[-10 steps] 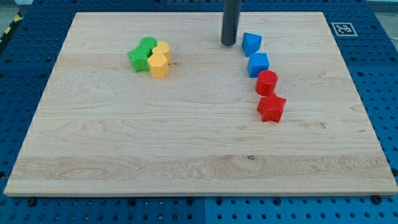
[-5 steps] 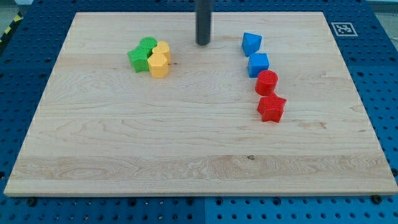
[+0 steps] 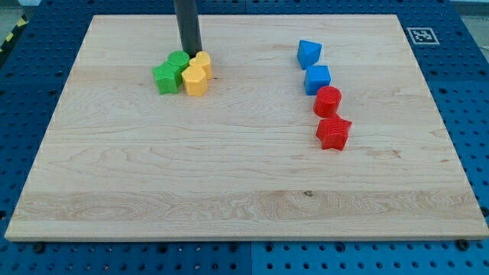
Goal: Move the green circle and green star below the yellow hexagon
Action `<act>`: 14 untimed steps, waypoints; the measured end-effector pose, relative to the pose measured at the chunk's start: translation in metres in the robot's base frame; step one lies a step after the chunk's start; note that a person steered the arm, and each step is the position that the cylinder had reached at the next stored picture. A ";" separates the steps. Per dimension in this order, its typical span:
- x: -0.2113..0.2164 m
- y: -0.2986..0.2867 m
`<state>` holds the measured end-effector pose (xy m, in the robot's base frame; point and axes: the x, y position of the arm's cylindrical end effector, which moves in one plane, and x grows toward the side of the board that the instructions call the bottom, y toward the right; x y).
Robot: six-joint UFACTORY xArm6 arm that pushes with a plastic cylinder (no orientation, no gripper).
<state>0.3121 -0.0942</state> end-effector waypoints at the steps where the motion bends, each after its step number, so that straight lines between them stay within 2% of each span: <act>1: 0.004 0.002; 2: 0.005 0.000; 6: 0.028 -0.069; 8: 0.029 -0.121; 11: 0.044 -0.116; 14: 0.042 -0.113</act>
<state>0.3543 -0.2067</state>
